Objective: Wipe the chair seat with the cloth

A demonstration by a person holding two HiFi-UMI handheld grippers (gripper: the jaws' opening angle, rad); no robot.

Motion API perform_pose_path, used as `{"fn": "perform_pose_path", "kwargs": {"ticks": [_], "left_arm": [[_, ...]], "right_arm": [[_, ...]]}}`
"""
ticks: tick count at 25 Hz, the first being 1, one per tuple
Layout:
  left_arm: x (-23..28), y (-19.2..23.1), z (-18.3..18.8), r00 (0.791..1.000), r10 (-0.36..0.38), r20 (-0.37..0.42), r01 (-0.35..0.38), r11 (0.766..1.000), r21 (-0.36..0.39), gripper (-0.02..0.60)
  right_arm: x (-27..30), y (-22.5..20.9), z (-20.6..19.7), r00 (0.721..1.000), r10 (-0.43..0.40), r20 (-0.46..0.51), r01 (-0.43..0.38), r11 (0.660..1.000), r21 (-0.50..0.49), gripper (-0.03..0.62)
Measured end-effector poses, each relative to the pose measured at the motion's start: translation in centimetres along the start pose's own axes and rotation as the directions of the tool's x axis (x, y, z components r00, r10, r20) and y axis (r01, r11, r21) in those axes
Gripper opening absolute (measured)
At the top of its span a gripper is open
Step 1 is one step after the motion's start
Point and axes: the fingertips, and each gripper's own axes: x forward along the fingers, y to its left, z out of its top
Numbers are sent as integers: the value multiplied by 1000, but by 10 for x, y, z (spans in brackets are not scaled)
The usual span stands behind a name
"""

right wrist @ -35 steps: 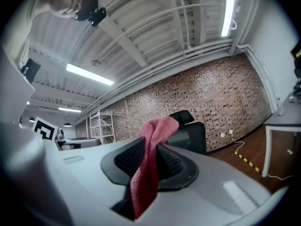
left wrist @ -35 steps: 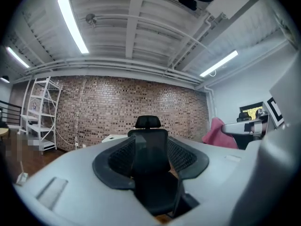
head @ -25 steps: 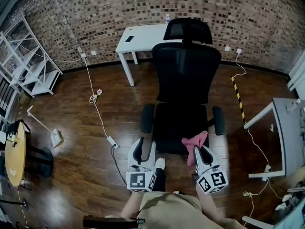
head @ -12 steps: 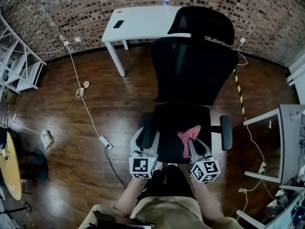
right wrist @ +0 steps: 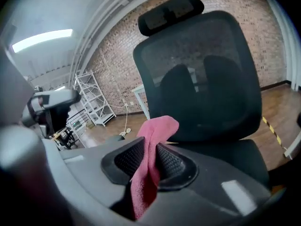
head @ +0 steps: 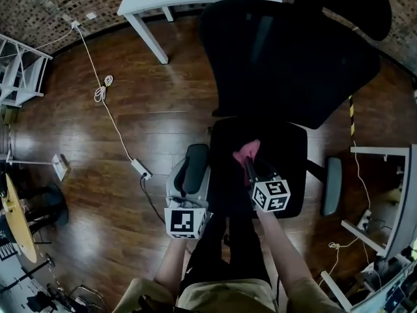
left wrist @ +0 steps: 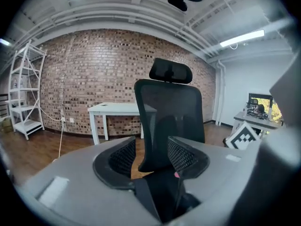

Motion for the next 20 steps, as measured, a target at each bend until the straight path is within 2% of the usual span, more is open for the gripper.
{"fn": "perform_pose_path", "kwargs": {"ticks": [4,9,12,14,16,17,19,20], "left_arm": [[14,6,-17,997,-52,-52,50,998,-44,193],[20,20,-46,988,-45,-145,49,999,22,152],[27,31,-52,988,-43,-145,48,999,27,152],[30,33,-56,990,-35,-134,36,999,6,152],[33,30,-61,991,-36,-130,33,999,-23,152],[34,27,-65,990,-42,-131,38,999,-32,152],[39,18,-71,989,-61,-137,55,997,-49,152],[42,14,-73,988,-74,-139,65,996,-64,153]], "right_arm": [[79,-21,-29,997,34,-74,-32,999,26,81],[172,-24,-68,974,93,-207,-99,995,-21,80],[205,-26,-80,968,114,-223,-129,990,-54,80],[211,-42,-89,963,101,-251,-130,986,-103,80],[203,-71,-98,956,47,-290,-106,975,-194,80],[193,-93,-102,950,-6,-311,-76,965,-252,80],[163,-154,-106,928,-155,-340,27,935,-354,80],[144,-189,-106,905,-245,-347,96,914,-395,80]]}}
